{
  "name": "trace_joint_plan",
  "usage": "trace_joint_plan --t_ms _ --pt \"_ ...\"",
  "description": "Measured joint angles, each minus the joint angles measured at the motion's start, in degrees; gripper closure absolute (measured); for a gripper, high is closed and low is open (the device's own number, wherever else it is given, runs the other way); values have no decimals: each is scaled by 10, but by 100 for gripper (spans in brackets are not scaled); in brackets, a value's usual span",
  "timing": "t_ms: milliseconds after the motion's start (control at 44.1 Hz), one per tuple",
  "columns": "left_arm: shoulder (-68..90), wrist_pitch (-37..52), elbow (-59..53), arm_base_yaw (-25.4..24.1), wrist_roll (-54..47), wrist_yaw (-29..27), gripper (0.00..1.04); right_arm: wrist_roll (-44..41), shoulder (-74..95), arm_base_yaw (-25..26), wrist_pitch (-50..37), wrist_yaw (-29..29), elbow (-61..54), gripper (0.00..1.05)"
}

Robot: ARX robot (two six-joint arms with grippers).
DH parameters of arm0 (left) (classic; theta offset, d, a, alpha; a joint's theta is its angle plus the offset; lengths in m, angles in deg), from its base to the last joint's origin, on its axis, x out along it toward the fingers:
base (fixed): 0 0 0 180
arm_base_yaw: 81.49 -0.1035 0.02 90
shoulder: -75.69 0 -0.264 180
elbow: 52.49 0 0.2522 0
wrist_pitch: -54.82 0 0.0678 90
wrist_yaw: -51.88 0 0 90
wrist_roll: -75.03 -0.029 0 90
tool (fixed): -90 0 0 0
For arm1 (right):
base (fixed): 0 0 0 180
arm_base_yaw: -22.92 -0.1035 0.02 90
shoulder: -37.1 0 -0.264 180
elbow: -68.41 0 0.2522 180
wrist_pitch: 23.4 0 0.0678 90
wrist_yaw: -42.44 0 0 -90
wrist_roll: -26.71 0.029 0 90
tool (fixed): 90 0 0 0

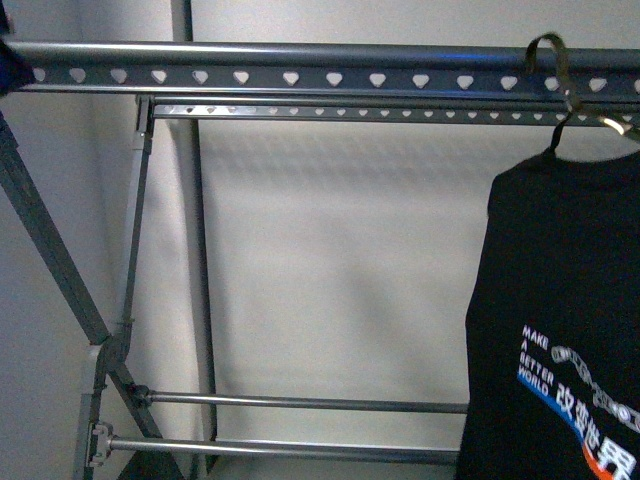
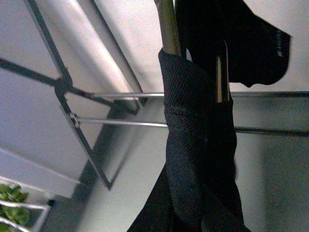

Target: Hang clothes on hanger

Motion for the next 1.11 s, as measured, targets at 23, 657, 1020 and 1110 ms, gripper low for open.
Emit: trace_joint_plan --t_ms 23,657,1020,1110 --pt "-11 7 -20 5 -9 -5 39 11 0 0 0 0 3 101" --pt "-215 136 -378 19 -55 -10 101 158 100 -78 62 -113 145 101" --pt "-344 104 -473 19 -55 -10 101 71 -136 -155 -372 -270 -223 39" --pt "-382 82 -489 19 -55 -10 101 47 -288 -158 -442 -307 -344 21"
